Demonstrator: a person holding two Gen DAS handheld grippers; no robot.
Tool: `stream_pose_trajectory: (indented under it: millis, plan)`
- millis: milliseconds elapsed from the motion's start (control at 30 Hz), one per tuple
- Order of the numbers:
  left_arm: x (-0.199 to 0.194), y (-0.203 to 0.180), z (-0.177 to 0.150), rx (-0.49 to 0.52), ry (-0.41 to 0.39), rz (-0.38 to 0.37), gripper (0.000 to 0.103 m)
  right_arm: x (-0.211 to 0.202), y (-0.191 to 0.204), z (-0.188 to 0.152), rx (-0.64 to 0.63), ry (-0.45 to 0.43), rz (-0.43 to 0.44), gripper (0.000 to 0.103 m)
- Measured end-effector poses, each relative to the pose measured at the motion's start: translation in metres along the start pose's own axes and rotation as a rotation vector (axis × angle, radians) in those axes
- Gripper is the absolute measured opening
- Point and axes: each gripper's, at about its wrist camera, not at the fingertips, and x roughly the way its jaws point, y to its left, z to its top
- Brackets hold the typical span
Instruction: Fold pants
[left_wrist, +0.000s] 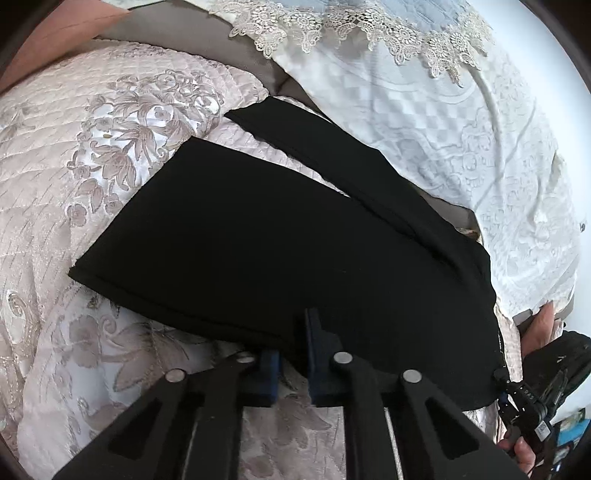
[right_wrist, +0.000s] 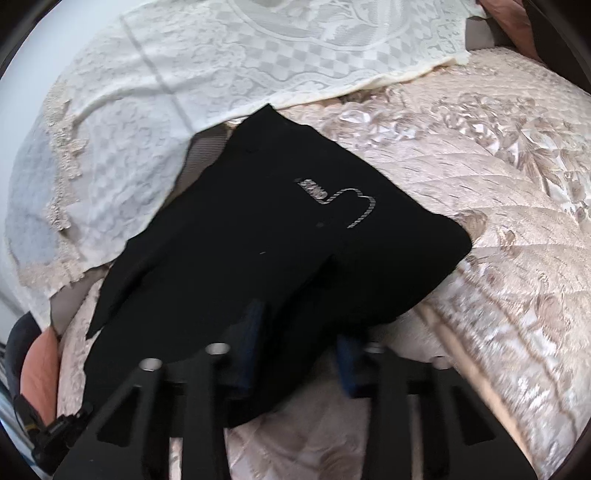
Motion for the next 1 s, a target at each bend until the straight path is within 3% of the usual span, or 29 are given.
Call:
stream_pose_trajectory:
  millis: [133, 300, 667, 1000]
  plan:
    - [-0.002, -0.001, 0.0, 0.018, 0.0, 0.009, 0.005, -0.005, -0.005, 0.0, 0.018, -0.013, 0.022, 0.007]
    - [-0.014, -0.005, -0.002, 0.03, -0.009, 0.011, 0.004, -0.021, 0.0, 0.0, 0.006, -0.053, 0.013, 0.002]
    - [-0.049, -0.003, -0.014, 0.064, -0.011, -0.003, 0.004, -0.061, -0.002, -0.013, 0.027, -0.084, 0.037, 0.001]
    - [-0.089, 0.003, -0.05, 0.116, 0.016, -0.022, 0.004, -0.118, -0.019, -0.053, 0.076, -0.076, 0.018, 0.001]
